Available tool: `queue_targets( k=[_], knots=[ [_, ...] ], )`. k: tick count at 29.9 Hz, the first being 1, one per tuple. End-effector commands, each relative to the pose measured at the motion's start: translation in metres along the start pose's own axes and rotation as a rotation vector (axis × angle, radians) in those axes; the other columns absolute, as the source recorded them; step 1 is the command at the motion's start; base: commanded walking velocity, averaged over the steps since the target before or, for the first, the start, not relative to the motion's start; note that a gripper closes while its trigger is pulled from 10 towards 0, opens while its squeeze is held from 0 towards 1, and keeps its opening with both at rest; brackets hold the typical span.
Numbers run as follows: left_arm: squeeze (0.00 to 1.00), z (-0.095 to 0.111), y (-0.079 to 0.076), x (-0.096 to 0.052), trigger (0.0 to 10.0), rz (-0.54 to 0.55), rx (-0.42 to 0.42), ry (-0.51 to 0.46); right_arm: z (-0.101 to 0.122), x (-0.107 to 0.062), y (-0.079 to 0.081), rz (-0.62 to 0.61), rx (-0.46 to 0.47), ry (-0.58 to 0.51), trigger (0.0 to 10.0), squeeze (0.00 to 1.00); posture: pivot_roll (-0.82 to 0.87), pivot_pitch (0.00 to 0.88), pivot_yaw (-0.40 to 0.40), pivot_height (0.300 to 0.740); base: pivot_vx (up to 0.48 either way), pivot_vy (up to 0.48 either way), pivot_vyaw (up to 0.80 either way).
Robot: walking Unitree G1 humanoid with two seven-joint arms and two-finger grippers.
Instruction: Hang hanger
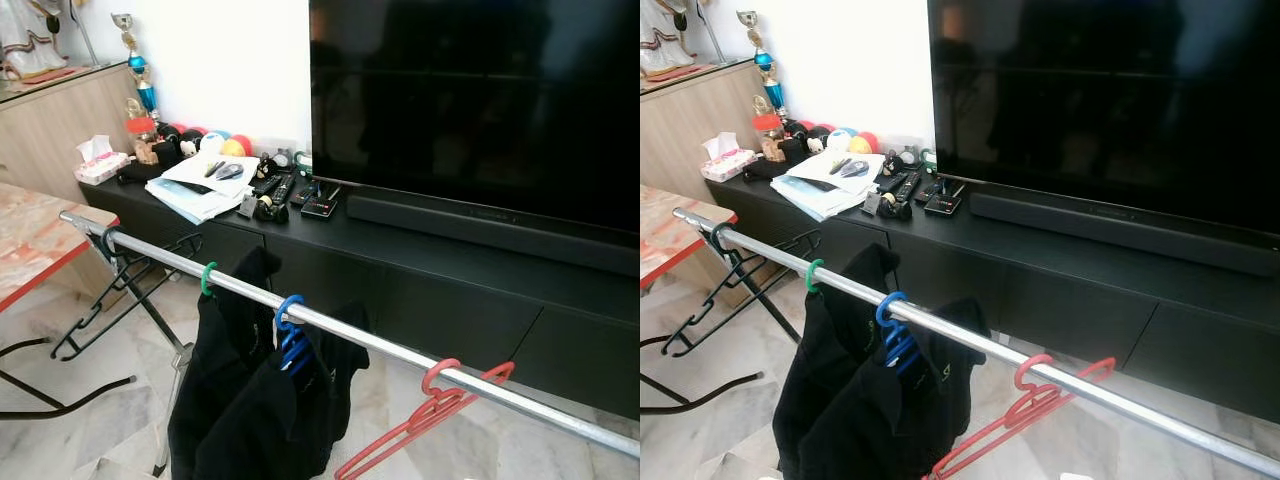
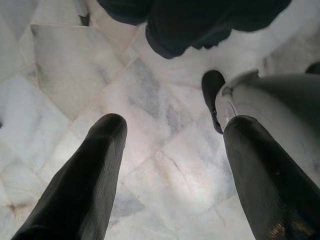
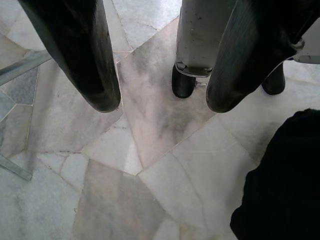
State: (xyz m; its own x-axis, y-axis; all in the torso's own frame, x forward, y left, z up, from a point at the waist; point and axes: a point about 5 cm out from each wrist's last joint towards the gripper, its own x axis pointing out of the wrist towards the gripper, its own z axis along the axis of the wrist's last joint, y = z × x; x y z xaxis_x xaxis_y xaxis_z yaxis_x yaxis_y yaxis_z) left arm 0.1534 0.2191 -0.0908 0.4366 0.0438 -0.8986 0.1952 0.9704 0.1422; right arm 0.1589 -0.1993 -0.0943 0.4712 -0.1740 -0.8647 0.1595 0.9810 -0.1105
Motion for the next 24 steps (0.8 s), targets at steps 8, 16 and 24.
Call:
queue_targets(
  k=[8, 16, 24],
  knots=[
    [0.0, -0.003, 0.01, 0.0, 10.0, 0.052, 0.001, 0.026, -0.001, 0.0, 0.003, 0.016, -0.03, 0.008, 10.0, 0.0, 0.05, 0.0, 0.055, 0.74, 0.0, 0.0, 0.63],
    [0.0, 0.0, 0.01, 0.001, 10.0, 0.046, 0.016, 0.016, -0.002, 0.0, 0.002, 0.01, -0.018, 0.011, 10.0, 0.0, 0.04, 0.0, 0.052, 0.74, 0.0, 0.0, 0.68],
    [0.0, -0.009, 0.003, 0.0, 10.0, 0.013, -0.015, 0.031, -0.002, 0.0, 0.001, 0.0, -0.015, 0.015, 10.0, 0.0, 0.05, 0.0, 0.047, 0.74, 0.0, 0.0, 0.0]
  ],
)
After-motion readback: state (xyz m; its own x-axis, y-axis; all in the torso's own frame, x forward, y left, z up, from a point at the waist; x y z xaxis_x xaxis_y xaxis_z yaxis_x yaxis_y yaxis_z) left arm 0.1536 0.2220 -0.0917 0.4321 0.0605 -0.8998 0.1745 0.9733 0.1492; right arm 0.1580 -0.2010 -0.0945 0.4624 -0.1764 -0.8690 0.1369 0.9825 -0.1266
